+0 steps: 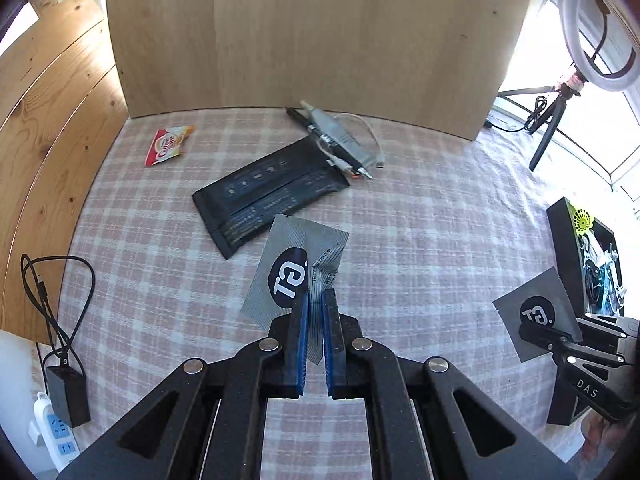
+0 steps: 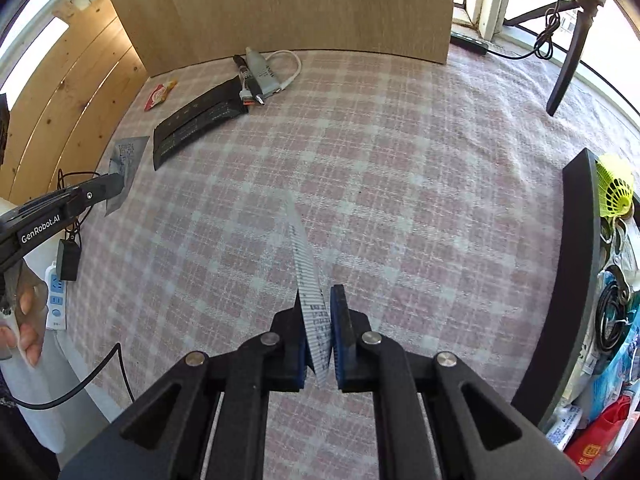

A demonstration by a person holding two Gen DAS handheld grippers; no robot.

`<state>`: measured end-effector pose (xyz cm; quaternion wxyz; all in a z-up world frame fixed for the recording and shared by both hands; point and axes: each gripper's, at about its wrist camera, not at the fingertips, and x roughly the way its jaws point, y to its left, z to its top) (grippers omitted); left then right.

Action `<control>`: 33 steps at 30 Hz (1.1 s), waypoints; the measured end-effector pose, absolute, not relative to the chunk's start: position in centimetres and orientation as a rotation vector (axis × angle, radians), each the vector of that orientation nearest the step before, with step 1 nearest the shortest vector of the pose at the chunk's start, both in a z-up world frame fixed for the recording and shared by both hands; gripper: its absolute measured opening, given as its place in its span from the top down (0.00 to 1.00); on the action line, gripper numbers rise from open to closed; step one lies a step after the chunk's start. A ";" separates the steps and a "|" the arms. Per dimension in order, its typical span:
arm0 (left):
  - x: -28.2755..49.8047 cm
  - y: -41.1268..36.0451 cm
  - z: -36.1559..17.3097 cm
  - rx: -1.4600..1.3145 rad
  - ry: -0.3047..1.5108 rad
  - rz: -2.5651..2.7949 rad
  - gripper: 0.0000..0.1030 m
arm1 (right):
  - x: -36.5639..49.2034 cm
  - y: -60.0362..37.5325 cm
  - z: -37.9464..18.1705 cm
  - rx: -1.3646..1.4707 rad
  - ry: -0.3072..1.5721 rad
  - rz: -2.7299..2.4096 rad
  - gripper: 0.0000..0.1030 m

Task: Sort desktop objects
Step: 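Carry both grey pouches into the black tray and open both grippers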

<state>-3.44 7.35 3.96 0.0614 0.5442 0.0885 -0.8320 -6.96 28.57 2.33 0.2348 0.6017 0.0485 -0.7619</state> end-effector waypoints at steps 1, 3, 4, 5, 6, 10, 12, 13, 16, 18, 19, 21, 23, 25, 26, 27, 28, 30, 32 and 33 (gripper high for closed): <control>-3.7 8.8 4.3 1.650 0.254 -2.534 0.95 | -7.2 29.4 2.4 1.647 0.122 -2.101 0.91; -4.1 12.0 5.1 1.659 0.231 -2.575 0.94 | -7.4 31.4 2.6 1.637 0.101 -2.122 0.91; -4.3 13.7 5.5 1.664 0.219 -2.598 0.94 | -7.4 32.6 2.9 1.632 0.090 -2.133 0.91; -4.6 15.4 5.8 1.669 0.204 -2.618 0.94 | -7.5 33.9 3.2 1.627 0.077 -2.147 0.91; -4.9 17.3 6.1 1.674 0.185 -2.639 0.94 | -7.7 35.4 3.5 1.624 0.063 -2.158 0.91; -6.2 24.6 7.1 1.711 0.141 -2.720 0.94 | -8.0 41.7 4.7 1.615 0.000 -2.214 0.92; -6.7 28.5 7.6 1.724 0.107 -2.763 0.94 | -8.2 44.7 5.1 1.617 -0.034 -2.252 0.92; -7.0 30.2 7.9 1.733 0.097 -2.784 0.94 | -8.3 46.3 5.4 1.618 -0.054 -2.267 0.92; -7.9 35.3 8.6 1.766 0.073 -2.845 0.94 | -8.2 51.3 5.9 1.623 -0.080 -2.334 0.92; -8.5 38.7 9.0 1.782 0.054 -2.880 0.94 | -8.1 54.6 6.1 1.637 -0.111 -2.370 0.92; -8.7 40.4 9.2 1.791 0.041 -2.898 0.94 | -8.0 56.2 6.1 1.644 -0.126 -2.384 0.92; -9.1 43.6 9.4 1.811 0.012 -2.933 0.94 | -7.9 59.1 6.1 1.660 -0.144 -2.419 0.92; -9.3 46.6 9.7 1.835 -0.009 -2.961 0.94 | -7.7 62.0 6.1 1.675 -0.167 -2.447 0.92; -9.4 49.6 9.9 1.874 -0.012 -2.985 0.94 | -7.5 64.3 5.7 1.690 -0.188 -2.468 0.92; -9.4 51.0 9.9 1.891 -0.012 -2.998 0.94 | -7.5 65.3 5.5 1.698 -0.197 -2.476 0.92; -9.4 52.3 9.9 1.907 -0.020 -3.010 0.94 | -7.5 66.1 5.4 1.705 -0.205 -2.482 0.91; -9.3 53.5 10.0 1.917 -0.032 -3.020 0.94 | -7.4 66.9 5.2 1.711 -0.210 -2.487 0.91; -9.3 55.6 10.1 1.960 -0.015 -3.036 0.94 | -7.3 68.2 4.9 1.722 -0.216 -2.496 0.92; -9.4 57.2 10.1 1.987 -0.007 -3.037 0.95 | -7.4 69.1 4.5 1.734 -0.218 -2.497 0.91; -9.5 57.9 10.0 1.976 -0.028 -3.041 0.95 | -7.3 69.6 4.3 1.741 -0.226 -2.497 0.91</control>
